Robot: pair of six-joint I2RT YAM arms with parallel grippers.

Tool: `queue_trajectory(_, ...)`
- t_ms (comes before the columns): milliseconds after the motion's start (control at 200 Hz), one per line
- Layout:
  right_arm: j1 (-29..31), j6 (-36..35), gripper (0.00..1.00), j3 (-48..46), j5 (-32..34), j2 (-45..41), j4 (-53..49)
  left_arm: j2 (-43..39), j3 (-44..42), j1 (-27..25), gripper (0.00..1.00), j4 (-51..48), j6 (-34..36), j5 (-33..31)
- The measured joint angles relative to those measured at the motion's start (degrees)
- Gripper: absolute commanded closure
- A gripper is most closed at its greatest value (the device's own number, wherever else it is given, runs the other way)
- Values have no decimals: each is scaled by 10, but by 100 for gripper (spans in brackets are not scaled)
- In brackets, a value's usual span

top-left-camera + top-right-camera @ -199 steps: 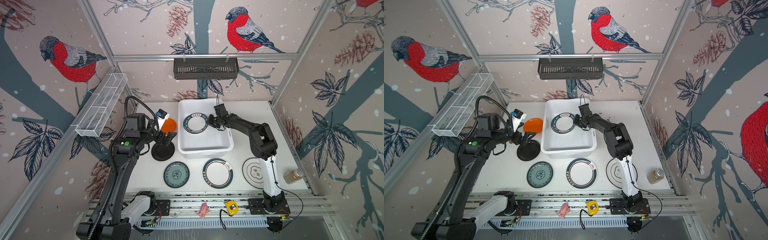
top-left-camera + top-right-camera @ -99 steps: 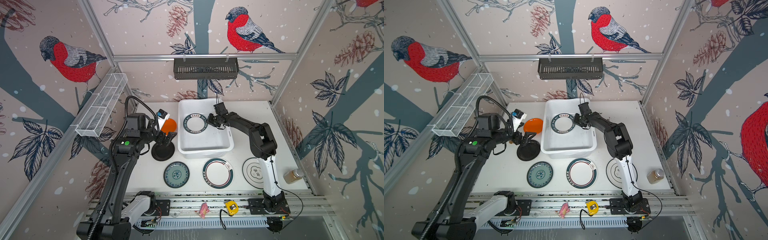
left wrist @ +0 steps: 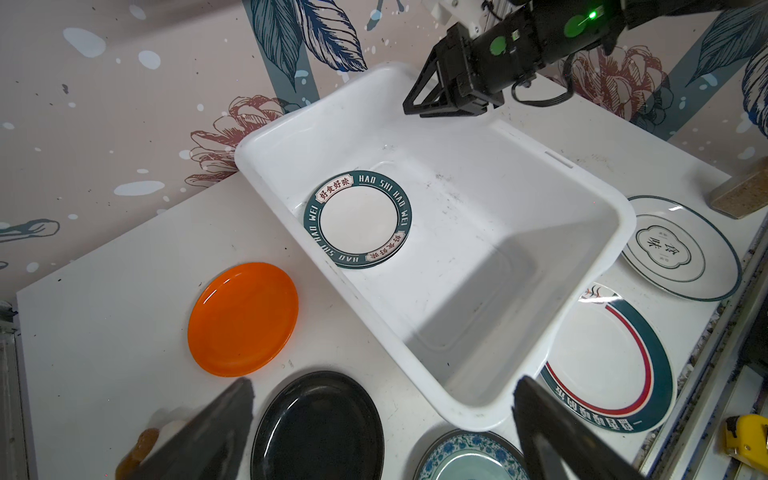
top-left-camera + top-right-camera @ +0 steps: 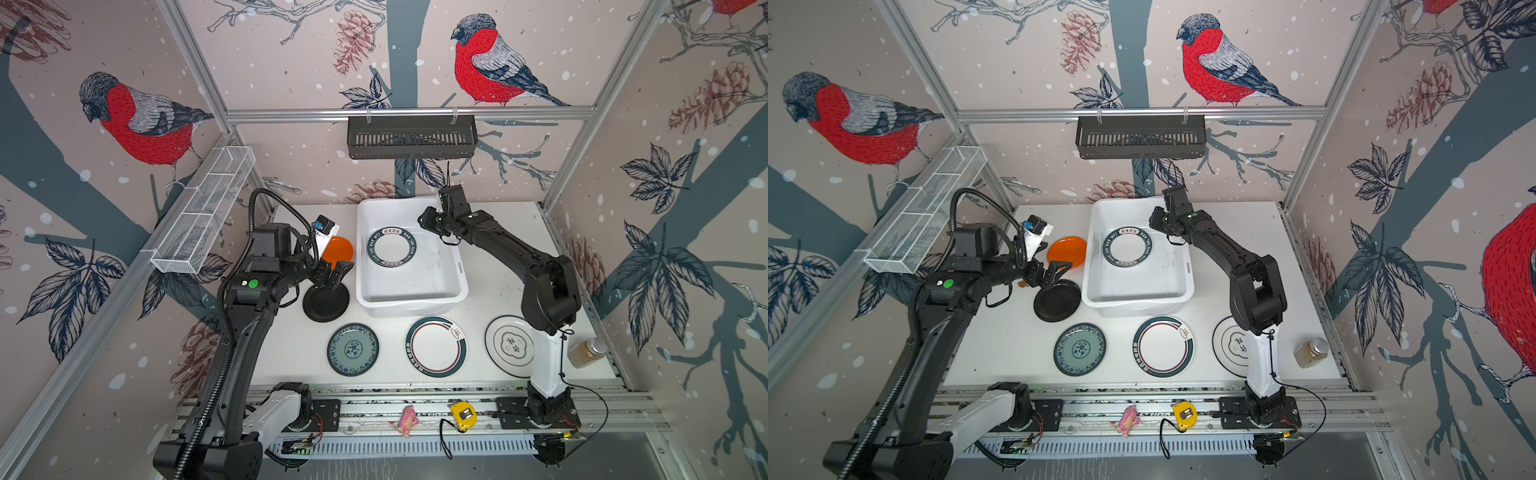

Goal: Place the plates into the plastic bin on the countertop
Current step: 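Raise the right gripper out of the bin and move it toward the emblem plate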

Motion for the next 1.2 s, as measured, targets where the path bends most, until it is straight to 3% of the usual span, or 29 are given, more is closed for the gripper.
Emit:
queue_trajectory(335, -2, -19, 46, -223, 64, -260, 3, 16, 12, 0, 3, -9, 8, 0)
queue_trajectory(650, -17, 57, 19, -488, 200, -526, -68, 33, 22, 0, 3, -9, 10, 5)
queue_trajectory(835, -42, 120, 17, -564, 257, -599, -133, 45, 28, 0, 3, -9, 8, 16)
queue_trajectory(1130, -57, 204, 16, -616, 270, -649, -195, 45, 34, -2, 3, -9, 10, 16)
queue_trajectory(1156, -57, 211, 1, -618, 271, -655, -200, 45, 34, -3, 3, -9, 10, 16)
queue_trajectory(1201, -58, 228, 0, -622, 271, -666, -212, 46, 34, -3, 3, -9, 11, 16)
